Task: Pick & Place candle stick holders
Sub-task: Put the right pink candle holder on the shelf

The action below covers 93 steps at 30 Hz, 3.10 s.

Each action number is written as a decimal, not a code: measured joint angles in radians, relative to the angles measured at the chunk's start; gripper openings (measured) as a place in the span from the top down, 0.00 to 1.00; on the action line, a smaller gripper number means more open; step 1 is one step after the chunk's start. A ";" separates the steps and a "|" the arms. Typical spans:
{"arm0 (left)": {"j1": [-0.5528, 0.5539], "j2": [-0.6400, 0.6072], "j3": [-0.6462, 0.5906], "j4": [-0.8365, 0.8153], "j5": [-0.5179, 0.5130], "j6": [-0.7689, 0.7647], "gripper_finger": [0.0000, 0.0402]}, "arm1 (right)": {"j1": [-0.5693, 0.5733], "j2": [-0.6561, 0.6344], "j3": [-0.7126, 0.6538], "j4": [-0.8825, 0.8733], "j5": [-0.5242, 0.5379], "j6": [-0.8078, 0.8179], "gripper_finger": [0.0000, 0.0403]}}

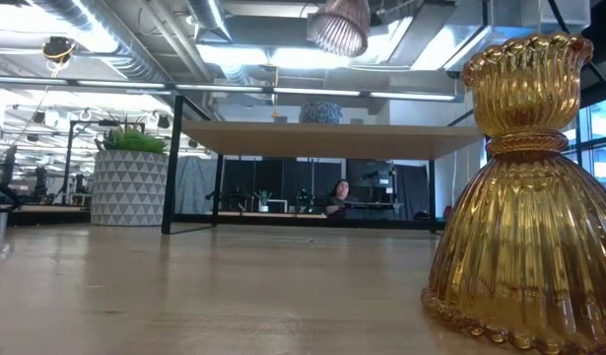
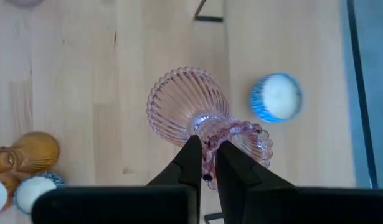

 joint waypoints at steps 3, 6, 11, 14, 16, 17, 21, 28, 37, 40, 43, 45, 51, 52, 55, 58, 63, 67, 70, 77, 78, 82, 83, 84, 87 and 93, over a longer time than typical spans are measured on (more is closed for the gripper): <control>0.000 0.000 0.000 0.000 0.000 -0.002 0.79 | -0.026 -0.044 0.000 0.000 0.003 0.008 0.94; 0.000 0.000 0.000 0.001 0.000 -0.003 0.79 | -0.058 -0.076 0.000 0.000 0.017 0.012 0.94; 0.000 0.000 0.000 0.000 0.001 -0.010 0.79 | -0.121 -0.093 -0.010 0.001 0.016 -0.005 0.94; 0.000 0.000 0.000 0.000 0.002 -0.011 0.79 | -0.159 -0.108 -0.047 0.001 0.004 -0.017 0.94; 0.000 0.000 0.000 -0.002 0.002 -0.011 0.79 | -0.179 -0.111 -0.073 0.000 -0.004 -0.019 0.94; 0.000 0.000 0.000 -0.006 0.002 -0.013 0.79 | -0.186 -0.112 -0.088 0.001 -0.004 -0.020 0.94; 0.000 0.001 -0.014 0.001 0.003 -0.019 0.79 | -0.212 -0.129 -0.148 0.001 -0.008 -0.034 0.94; 0.000 0.001 -0.023 0.008 0.003 -0.030 0.79 | -0.267 -0.155 -0.230 0.001 0.000 -0.030 0.94; 0.000 0.001 -0.023 0.020 0.003 -0.028 0.79 | -0.344 -0.209 -0.338 0.000 0.035 -0.022 0.94; 0.000 0.001 -0.023 0.020 0.003 -0.028 0.79 | -0.376 -0.218 -0.371 0.001 0.034 -0.018 0.94; 0.000 0.001 -0.023 0.020 0.003 -0.027 0.79 | -0.403 -0.220 -0.392 0.001 0.039 -0.015 0.94; 0.000 0.001 -0.023 0.020 0.003 -0.026 0.79 | -0.415 -0.221 -0.406 0.001 0.039 -0.015 0.94; 0.000 0.001 -0.023 0.020 0.003 -0.026 0.79 | -0.465 -0.221 -0.456 0.002 0.044 -0.015 0.94; 0.000 0.001 -0.023 0.021 0.003 -0.026 0.79 | -0.470 -0.221 -0.464 0.001 0.048 -0.015 0.94; 0.000 0.001 -0.023 0.021 0.003 -0.026 0.79 | -0.478 -0.221 -0.490 0.001 0.047 -0.015 0.94; 0.000 0.001 -0.023 0.021 0.003 -0.019 0.79 | -0.481 -0.220 -0.508 0.001 0.043 -0.015 0.94; 0.000 0.001 -0.023 0.021 0.003 -0.018 0.79 | -0.482 -0.220 -0.517 0.001 0.053 -0.023 0.94; 0.000 0.001 -0.023 0.021 0.003 -0.014 0.79 | -0.478 -0.220 -0.517 0.001 0.053 -0.023 0.94; 0.000 0.001 -0.023 0.021 0.003 -0.010 0.79 | -0.475 -0.220 -0.517 0.001 0.053 -0.025 0.94; 0.000 0.001 -0.023 0.022 0.003 -0.008 0.79 | -0.474 -0.220 -0.517 0.001 0.087 -0.026 0.91; 0.000 0.001 -0.023 0.022 0.003 -0.008 0.79 | -0.475 -0.220 -0.517 0.001 0.087 -0.026 0.90; 0.000 0.001 -0.023 0.022 0.003 -0.008 0.79 | -0.474 -0.220 -0.517 0.001 0.087 -0.026 0.88; 0.000 0.001 -0.023 0.022 0.003 -0.008 0.79 | -0.474 -0.220 -0.517 0.001 0.087 -0.026 0.88; 0.000 0.001 -0.023 0.022 0.003 -0.008 0.79 | -0.474 -0.220 -0.517 0.001 0.087 -0.026 0.88; 0.000 0.001 -0.023 0.022 0.003 -0.009 0.79 | -0.474 -0.220 -0.517 0.001 0.079 -0.027 0.88; 0.000 0.001 -0.023 0.022 0.003 -0.009 0.79 | -0.474 -0.220 -0.517 0.005 0.076 -0.027 0.87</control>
